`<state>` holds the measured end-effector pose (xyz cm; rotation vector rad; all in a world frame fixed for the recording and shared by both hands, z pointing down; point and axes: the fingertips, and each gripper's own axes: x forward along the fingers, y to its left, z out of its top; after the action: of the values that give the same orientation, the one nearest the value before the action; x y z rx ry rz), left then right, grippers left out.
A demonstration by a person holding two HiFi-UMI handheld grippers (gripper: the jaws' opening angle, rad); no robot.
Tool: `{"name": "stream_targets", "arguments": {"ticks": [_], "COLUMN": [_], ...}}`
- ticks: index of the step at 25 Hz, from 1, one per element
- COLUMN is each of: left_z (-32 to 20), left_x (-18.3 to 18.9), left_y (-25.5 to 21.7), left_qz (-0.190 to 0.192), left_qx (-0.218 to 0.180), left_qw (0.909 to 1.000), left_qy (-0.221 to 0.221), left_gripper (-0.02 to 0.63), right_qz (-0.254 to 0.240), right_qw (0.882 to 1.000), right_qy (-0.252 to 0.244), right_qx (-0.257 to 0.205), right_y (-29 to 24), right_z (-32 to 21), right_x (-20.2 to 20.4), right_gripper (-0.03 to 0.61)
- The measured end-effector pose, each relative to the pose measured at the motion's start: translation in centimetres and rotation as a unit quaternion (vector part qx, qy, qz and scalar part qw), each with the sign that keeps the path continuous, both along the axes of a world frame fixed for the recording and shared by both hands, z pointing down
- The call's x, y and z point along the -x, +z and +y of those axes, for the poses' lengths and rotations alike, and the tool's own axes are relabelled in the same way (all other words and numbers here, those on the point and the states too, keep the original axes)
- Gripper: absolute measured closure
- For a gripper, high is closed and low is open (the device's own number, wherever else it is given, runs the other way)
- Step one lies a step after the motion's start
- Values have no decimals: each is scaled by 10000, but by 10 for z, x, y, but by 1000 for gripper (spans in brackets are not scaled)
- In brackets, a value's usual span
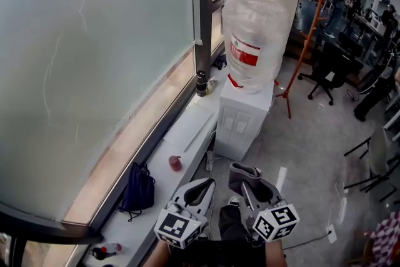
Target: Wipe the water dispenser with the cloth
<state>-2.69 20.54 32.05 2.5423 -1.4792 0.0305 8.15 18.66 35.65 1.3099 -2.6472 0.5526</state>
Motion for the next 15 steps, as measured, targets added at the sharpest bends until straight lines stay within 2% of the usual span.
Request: {"name": "stream_targets", "arguments": {"ticks": [6,15], "left_z": [-71,-185], "left_x": [-20,-69], "left_y": [1,-8], "left_qz": [-149,-239], "left_qx": [-7,-75], "left_qw": [9997,9985], "left_qy": [-198,-479], "left_gripper": [594,594], "right_qz": [-126,-283], "right_qw": [9998,9981], "right_qy": [-157,-534], "right_qx": [15,115], "right_y": [5,2], "right_z": [-79,-201], "right_x": [-20,-59], "right_gripper": [471,471]}}
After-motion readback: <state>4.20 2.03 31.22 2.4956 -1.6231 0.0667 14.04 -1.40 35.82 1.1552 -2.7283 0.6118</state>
